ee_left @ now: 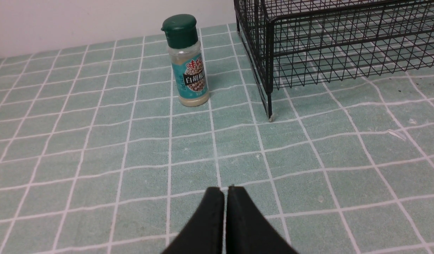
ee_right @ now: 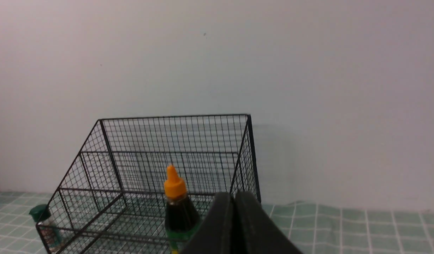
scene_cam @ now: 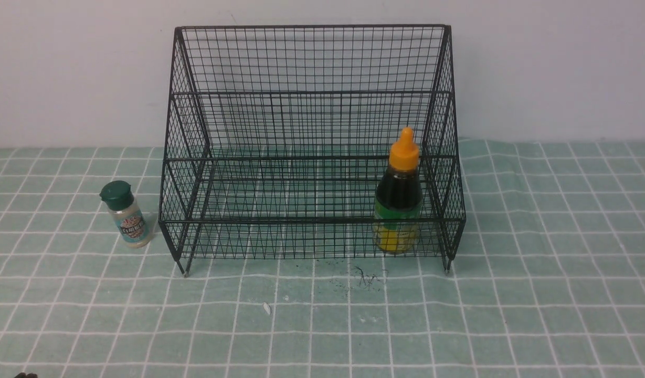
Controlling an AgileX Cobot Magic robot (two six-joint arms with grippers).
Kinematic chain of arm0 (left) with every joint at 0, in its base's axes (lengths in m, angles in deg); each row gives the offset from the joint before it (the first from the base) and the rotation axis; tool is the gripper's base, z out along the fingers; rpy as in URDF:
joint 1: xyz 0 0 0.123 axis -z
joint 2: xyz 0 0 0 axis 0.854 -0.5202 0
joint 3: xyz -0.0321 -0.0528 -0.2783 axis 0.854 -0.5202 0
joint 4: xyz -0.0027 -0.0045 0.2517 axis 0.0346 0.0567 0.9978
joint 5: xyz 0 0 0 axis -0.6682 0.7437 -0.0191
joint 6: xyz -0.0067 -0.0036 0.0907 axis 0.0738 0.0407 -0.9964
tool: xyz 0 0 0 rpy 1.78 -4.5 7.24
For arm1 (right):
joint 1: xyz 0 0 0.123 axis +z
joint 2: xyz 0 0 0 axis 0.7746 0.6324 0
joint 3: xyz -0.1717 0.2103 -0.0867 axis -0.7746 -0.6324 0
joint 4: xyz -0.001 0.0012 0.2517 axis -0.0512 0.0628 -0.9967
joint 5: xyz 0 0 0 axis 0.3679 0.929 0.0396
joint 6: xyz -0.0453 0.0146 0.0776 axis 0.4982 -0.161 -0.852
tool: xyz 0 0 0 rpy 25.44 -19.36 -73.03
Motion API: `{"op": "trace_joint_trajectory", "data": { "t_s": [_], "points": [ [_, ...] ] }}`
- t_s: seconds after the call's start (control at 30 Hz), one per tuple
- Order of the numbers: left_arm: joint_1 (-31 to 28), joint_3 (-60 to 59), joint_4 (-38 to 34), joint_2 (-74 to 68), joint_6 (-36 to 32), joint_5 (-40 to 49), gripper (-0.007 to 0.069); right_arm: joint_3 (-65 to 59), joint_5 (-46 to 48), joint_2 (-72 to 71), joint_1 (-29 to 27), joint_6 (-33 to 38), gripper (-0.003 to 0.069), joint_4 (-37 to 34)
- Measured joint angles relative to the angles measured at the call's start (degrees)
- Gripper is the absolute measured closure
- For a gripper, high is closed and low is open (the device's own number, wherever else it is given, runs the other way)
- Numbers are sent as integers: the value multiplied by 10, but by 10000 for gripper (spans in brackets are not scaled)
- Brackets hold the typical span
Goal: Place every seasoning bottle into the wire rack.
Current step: Use the left arm to grab the condiment bottle closest to it
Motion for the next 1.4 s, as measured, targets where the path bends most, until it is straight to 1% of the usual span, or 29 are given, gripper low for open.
{"op": "trace_joint_trajectory", "data": {
  "t_s": [0.17,0.33,0.4,0.57,0.63,0.73,0.77,0.9,1.0,1.13,1.4],
  "points": [
    [0,0,0,-1,0,0,631,-75,-70,-1,0,-34,673,-48],
    [0,0,0,-1,0,0,631,-106,-97,-1,0,-40,673,-48],
    [0,0,0,-1,0,0,631,-115,-115,-1,0,-28,673,-39],
    [0,0,0,-1,0,0,631,-139,-153,-1,0,27,673,-27],
    [0,0,0,-1,0,0,631,-162,-163,-1,-4,63,673,-25],
    [0,0,0,-1,0,0,631,-189,-166,-1,-48,81,673,-27],
    [0,0,0,-1,0,0,631,-210,-166,-1,-81,84,673,-28],
    [0,0,0,-1,0,0,631,-263,-166,-1,-156,85,673,-29],
    [0,0,0,-1,0,0,631,-303,-164,-1,-194,85,673,-30],
    [0,0,0,-1,0,0,631,-310,-166,-1,-211,76,673,-30],
    [0,0,0,-1,0,0,631,-310,-166,-1,-212,65,673,-30]
  ]
}}
